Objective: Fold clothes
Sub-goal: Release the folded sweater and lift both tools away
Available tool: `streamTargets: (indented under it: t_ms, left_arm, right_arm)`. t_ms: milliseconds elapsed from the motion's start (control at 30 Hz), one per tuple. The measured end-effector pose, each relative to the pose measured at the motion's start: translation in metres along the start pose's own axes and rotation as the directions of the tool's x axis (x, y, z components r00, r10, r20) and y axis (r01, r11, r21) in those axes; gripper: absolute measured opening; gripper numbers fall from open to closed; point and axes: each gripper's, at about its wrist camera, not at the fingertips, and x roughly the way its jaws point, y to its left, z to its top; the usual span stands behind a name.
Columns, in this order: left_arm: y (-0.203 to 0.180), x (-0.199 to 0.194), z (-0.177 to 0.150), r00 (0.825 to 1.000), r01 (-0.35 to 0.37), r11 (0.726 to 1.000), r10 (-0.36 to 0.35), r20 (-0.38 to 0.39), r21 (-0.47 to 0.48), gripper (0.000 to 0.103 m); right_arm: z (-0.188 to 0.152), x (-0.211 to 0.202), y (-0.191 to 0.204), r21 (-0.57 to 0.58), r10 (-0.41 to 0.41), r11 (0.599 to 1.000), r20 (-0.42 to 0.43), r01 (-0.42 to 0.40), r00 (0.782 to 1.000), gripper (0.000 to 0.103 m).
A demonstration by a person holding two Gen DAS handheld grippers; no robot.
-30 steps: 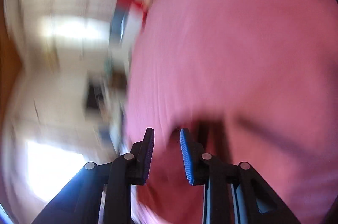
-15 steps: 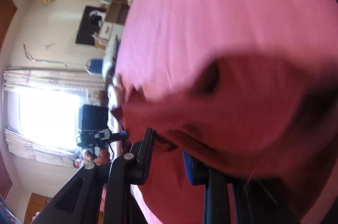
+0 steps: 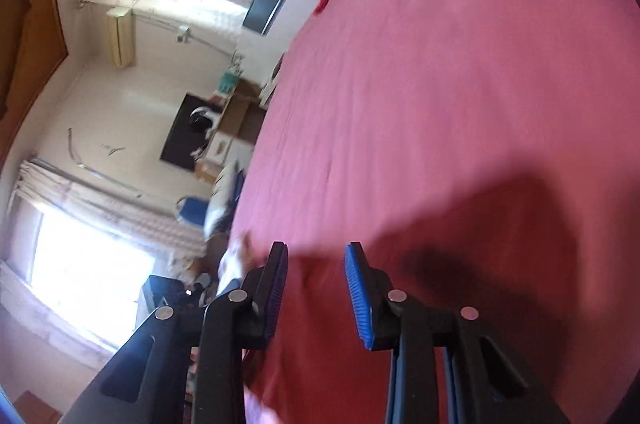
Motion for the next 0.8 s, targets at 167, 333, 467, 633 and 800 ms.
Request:
streamTargets:
  t_ms: [167,333,467,633,800]
  left_arm:
    - [0.028,-0.029,-0.077,0.983,-0.179,0.980,0.181,-0.014,0.083,0.069]
    - [0.059,-0.060,-0.090,0.924,-0.379,0.925,0.379,0.049,0.004,0.062]
    - [0.065,-0.086,-0.093,0.933,-0.329,0.932,0.346,0.099,-0.152,0.061]
    - [0.038,-0.105,-0.096,0.862,-0.405,0.897,0.439,0.252,-0.178,0.061]
    - [-0.008,-0.057,-0.085,0.949,-0.245,0.963,0.214,0.231,0.111,0.063]
  right_arm:
    - [-0.098,-0.006,-0.004,0.009,-0.064,0.998,-0.016,0.064,0.998,0.032]
    - [-0.130,-0.041,-0.043,0.094,-0.126,0.988,0.065,0.119,0.990,0.029]
    - [-0.130,-0.067,-0.065,0.188,-0.126,0.977,0.150,0.097,0.981,0.029]
    - [-0.132,-0.093,-0.032,0.031,-0.131,0.991,0.177,0.127,0.975,0.033]
    - [-0.141,-0.081,-0.018,0.025,-0.125,0.992,0.197,0.123,0.972,0.033]
